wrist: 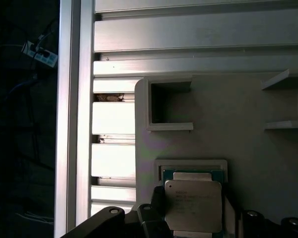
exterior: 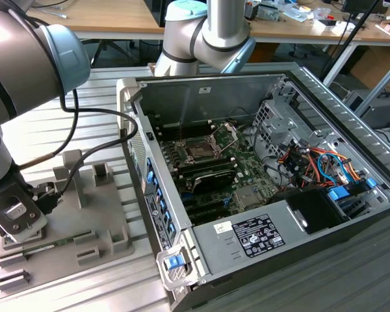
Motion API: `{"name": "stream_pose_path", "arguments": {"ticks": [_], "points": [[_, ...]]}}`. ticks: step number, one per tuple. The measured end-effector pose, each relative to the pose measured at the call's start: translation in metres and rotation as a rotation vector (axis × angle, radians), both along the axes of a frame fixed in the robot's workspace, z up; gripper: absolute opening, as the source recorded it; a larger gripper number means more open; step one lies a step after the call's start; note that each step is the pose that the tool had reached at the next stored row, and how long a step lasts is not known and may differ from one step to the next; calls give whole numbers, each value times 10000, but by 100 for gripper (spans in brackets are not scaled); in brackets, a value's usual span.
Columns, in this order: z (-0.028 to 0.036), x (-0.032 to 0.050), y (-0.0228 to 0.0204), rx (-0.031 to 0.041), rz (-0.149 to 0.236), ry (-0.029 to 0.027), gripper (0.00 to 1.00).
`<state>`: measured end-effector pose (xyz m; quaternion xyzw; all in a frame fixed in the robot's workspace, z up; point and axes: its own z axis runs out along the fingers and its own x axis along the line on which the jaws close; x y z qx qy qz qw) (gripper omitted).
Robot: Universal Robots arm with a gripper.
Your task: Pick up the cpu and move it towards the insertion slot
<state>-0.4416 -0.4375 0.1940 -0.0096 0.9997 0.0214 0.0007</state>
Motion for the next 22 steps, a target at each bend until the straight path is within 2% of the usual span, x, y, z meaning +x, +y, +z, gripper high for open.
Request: {"name": "stream_pose_path", "arguments": {"ticks": [22], "points": [[72,0,0,0,0,1,55]]}}
